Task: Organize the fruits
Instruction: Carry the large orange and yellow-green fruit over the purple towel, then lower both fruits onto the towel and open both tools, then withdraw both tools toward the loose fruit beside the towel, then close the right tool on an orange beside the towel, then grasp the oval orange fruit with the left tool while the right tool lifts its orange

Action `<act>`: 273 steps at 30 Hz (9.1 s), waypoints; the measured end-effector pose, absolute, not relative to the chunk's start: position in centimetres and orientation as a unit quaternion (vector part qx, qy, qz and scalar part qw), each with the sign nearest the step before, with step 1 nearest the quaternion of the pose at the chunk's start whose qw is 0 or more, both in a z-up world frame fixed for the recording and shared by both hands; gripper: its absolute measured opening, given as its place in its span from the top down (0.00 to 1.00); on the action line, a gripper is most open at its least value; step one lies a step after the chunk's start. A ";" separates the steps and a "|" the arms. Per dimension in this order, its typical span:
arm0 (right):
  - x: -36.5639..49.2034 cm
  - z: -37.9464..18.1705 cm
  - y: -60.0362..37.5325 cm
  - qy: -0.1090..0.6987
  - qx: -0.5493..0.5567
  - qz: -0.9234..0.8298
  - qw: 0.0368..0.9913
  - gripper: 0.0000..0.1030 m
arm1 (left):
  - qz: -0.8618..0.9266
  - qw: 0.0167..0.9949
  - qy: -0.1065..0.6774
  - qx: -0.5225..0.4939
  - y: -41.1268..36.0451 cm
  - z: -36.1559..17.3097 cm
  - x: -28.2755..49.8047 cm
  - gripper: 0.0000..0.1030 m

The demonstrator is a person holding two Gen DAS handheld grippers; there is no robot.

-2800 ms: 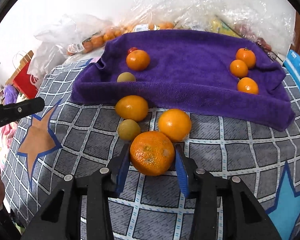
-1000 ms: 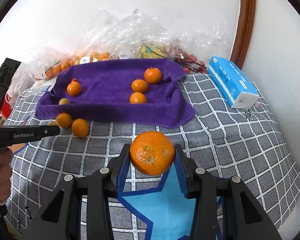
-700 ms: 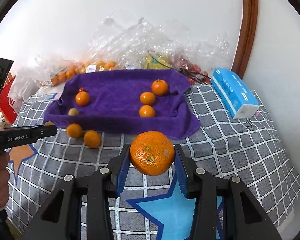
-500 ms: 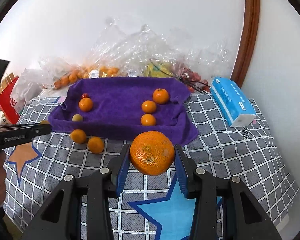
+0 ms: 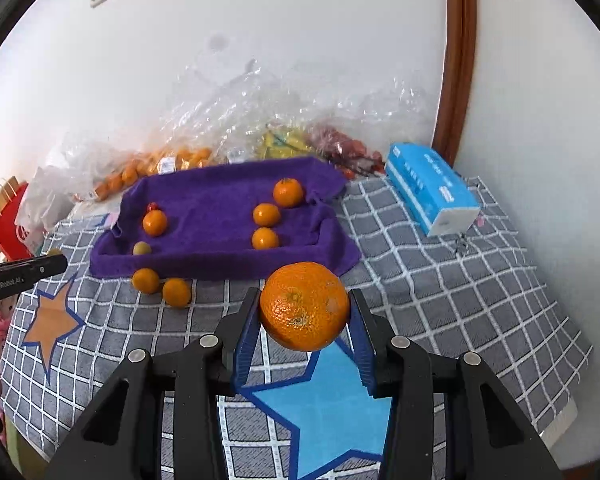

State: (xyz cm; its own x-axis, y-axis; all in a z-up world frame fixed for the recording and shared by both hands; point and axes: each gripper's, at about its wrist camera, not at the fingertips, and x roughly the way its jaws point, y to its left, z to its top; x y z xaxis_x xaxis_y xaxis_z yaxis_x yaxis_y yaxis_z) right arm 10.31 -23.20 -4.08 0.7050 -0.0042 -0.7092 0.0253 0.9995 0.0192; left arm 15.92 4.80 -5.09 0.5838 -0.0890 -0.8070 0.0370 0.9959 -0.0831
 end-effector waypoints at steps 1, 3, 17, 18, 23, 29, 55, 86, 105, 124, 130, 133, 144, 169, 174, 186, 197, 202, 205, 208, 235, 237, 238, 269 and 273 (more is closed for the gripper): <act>10.4 -4.0 -23.3 0.381 0.012 -0.007 0.925 0.59 | -0.039 0.890 0.453 -0.030 4.7 -4.9 16.0 0.78; 11.1 -4.0 -23.5 0.380 0.009 -0.008 0.925 0.59 | -0.043 0.892 0.450 -0.034 4.5 -4.7 16.4 0.78; 14.9 -2.9 -21.1 0.345 -0.061 0.057 0.935 0.59 | -0.054 0.904 0.423 -0.026 3.7 -3.3 19.0 0.78; 15.4 -2.7 -20.9 0.342 -0.060 0.060 0.936 0.59 | -0.051 0.905 0.421 -0.024 3.8 -3.3 19.1 0.78; 18.2 -2.3 -20.3 0.347 -0.031 0.079 0.934 0.59 | -0.043 0.904 0.423 -0.037 4.4 -4.1 20.9 0.78; 21.2 -3.7 -19.8 0.355 -0.034 0.082 0.930 0.59 | -0.033 0.896 0.441 -0.041 5.2 -5.8 23.5 0.78; 28.2 -11.8 -20.6 0.424 -0.043 0.082 0.901 0.59 | -0.027 0.871 0.484 -0.075 6.9 -11.0 31.2 0.78; 29.1 -13.7 -20.6 0.436 -0.050 0.067 0.896 0.56 | -0.006 0.874 0.484 -0.043 6.1 -12.8 33.3 0.78; 25.8 -9.5 -19.2 0.391 -0.064 0.057 0.916 0.41 | -0.047 0.877 0.476 -0.050 5.6 -10.3 30.4 0.63; 19.6 -5.8 -17.0 0.369 -0.042 0.069 0.926 0.41 | -0.041 0.901 0.427 -0.057 7.7 -5.2 23.5 0.61; 17.3 -5.1 -16.8 0.365 -0.033 0.070 0.928 0.41 | -0.042 0.906 0.418 -0.055 7.5 -4.5 21.1 0.61; 16.4 -5.0 -16.7 0.366 -0.032 0.072 0.927 0.41 | -0.048 0.906 0.417 -0.057 7.3 -4.3 19.9 0.61; 13.6 -4.6 -17.1 0.362 -0.014 0.058 0.930 0.43 | -0.075 0.905 0.416 -0.051 6.6 -4.0 16.3 0.61; 14.7 -9.0 -13.5 0.400 -0.021 0.070 0.913 0.48 | -0.065 0.892 0.444 -0.061 10.4 -7.1 16.2 0.61; 15.7 -10.2 -13.2 0.412 -0.022 0.066 0.909 0.51 | -0.068 0.888 0.449 -0.067 11.0 -8.0 17.1 0.61; 17.6 -12.9 -10.7 0.438 -0.023 0.097 0.893 0.54 | -0.080 0.877 0.466 -0.082 12.4 -9.7 18.0 0.61; 19.5 -15.4 -9.0 0.461 -0.022 0.107 0.880 0.54 | -0.070 0.870 0.480 -0.084 13.7 -11.0 18.4 0.61; 20.0 -16.0 -8.7 0.463 -0.024 0.108 0.880 0.58 | -0.066 0.868 0.485 -0.082 13.8 -11.3 18.5 0.61; 20.0 -15.9 -8.9 0.465 -0.021 0.109 0.878 0.66 | -0.066 0.867 0.487 -0.078 13.6 -11.4 18.6 0.61; 20.0 -15.6 -9.4 0.464 -0.011 0.108 0.879 0.66 | -0.067 0.866 0.490 -0.075 13.2 -11.5 18.7 0.61; 15.7 -9.8 -19.4 0.409 -0.003 0.039 0.912 0.66 | -0.096 0.854 0.510 -0.046 3.9 -12.3 19.3 0.55; 15.5 -9.7 -20.2 0.408 0.000 0.034 0.912 0.66 | -0.089 0.853 0.512 -0.047 3.7 -12.6 19.4 0.53; 15.5 -9.8 -20.5 0.410 0.002 0.032 0.912 0.66 | -0.087 0.853 0.513 -0.049 3.7 -12.9 19.4 0.51; 14.8 -11.8 -23.6 0.437 0.022 0.038 0.898 0.66 | -0.044 0.853 0.513 -0.090 0.7 -15.6 23.2 0.60; 14.5 -11.6 -23.3 0.435 0.021 0.044 0.899 0.66 | -0.049 0.849 0.518 -0.090 0.8 -15.5 22.7 0.60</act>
